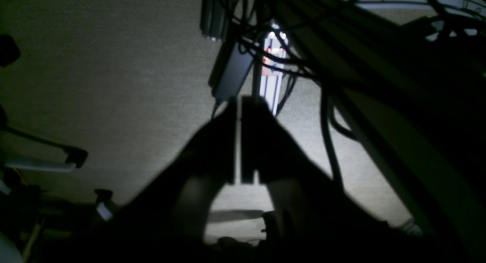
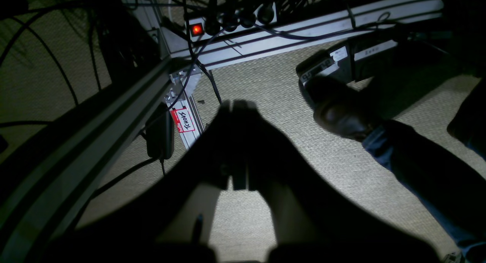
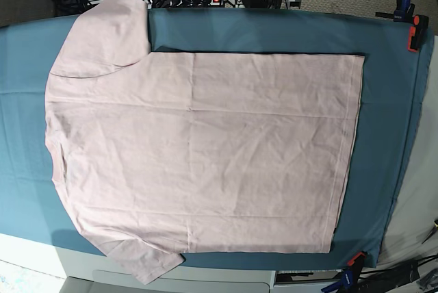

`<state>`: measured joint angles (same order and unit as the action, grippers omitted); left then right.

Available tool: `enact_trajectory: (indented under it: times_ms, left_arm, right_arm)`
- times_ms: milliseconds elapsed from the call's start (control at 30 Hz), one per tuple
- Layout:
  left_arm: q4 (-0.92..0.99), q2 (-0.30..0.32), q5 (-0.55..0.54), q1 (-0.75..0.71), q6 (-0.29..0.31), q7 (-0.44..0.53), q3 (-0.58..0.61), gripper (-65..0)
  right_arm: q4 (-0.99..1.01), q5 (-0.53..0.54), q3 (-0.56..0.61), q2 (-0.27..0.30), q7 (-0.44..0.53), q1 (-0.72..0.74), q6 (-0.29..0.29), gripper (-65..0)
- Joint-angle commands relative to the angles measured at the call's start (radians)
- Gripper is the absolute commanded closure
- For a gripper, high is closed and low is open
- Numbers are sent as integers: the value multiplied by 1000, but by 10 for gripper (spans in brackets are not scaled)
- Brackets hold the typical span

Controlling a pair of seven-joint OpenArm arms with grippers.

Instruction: Fold the T-shirt properly

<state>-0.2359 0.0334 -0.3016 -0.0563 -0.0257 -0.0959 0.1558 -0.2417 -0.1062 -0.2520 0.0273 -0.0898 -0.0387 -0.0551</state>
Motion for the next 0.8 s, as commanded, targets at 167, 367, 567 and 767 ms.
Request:
enact_trajectory:
  times_ms: [167, 367, 567, 767]
  left_arm:
    - [-5, 1, -6, -16, -1, -2, -2, 0]
    - [-26, 31, -5, -41, -1, -31, -2, 0]
    - [-238, 100, -5, -168, -1, -98, -2, 0]
    - [-476, 171, -5, -334, -1, -192, -2, 0]
  right_arm:
    - [-5, 1, 2, 11, -10, 2, -1, 0]
    - [-25, 0, 2, 24, 43, -33, 0, 0]
    - [-169, 1, 2, 58, 40, -139, -1, 0]
    - [-311, 21, 2, 118, 34, -272, -83, 0]
